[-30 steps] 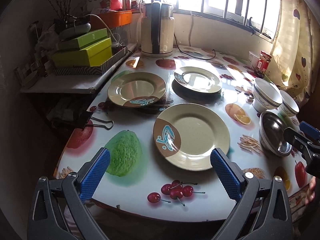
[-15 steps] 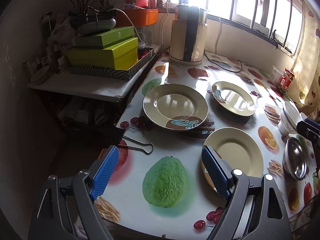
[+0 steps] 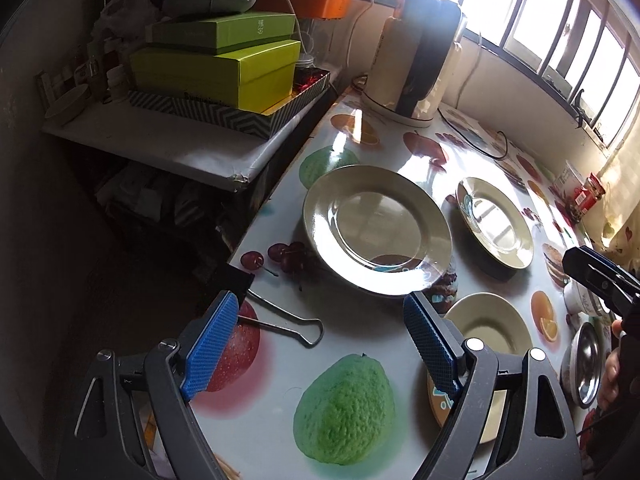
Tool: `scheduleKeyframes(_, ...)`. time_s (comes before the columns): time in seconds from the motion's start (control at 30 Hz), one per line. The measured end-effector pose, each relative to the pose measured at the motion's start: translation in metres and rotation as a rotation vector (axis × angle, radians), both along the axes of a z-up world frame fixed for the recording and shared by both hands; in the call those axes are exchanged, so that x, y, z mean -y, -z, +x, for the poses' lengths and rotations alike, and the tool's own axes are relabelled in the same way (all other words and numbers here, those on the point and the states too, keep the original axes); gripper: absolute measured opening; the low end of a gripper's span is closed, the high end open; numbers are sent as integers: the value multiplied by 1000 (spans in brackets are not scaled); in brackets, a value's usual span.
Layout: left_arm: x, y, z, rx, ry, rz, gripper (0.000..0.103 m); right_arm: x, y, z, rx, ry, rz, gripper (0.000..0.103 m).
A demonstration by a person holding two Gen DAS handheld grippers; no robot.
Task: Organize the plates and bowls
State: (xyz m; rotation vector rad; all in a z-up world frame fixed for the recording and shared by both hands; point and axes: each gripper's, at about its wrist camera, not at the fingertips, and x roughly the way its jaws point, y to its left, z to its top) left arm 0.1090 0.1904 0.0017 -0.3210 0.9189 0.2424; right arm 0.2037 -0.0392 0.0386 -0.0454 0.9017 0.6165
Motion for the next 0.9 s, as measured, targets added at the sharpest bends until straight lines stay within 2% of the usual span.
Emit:
scheduleKeyframes(0.03, -2, 2, 3, -2, -2, -3, 80, -6, 4, 4, -9, -4, -4, 101)
scheduleKeyframes(0.1, -8, 6, 11, -15, 1, -32, 66, -19, 10, 10, -26, -22, -8, 100)
scheduleKeyframes(0.2, -14, 14, 20, -32, -7, -54, 66, -36, 22, 20, -45, -41, -36, 87)
scheduleKeyframes(0.43, -20, 25, 37, -43, -3, -83, 61, -66, 43, 35, -90, -100, -47, 75)
scheduleKeyframes(0.5, -22, 28, 42, -47, -2, -95, 54, -73, 46, 38, -93, -112, -49, 73)
scheduleKeyframes(0.73, -27, 38, 52, -56, -11, -125, 45, -89, 58, 54, -120, -137, -46, 60)
scheduleKeyframes(0.9, -31, 47, 59, -68, -20, -136, 42, -90, 66, 69, -174, -138, -10, 57)
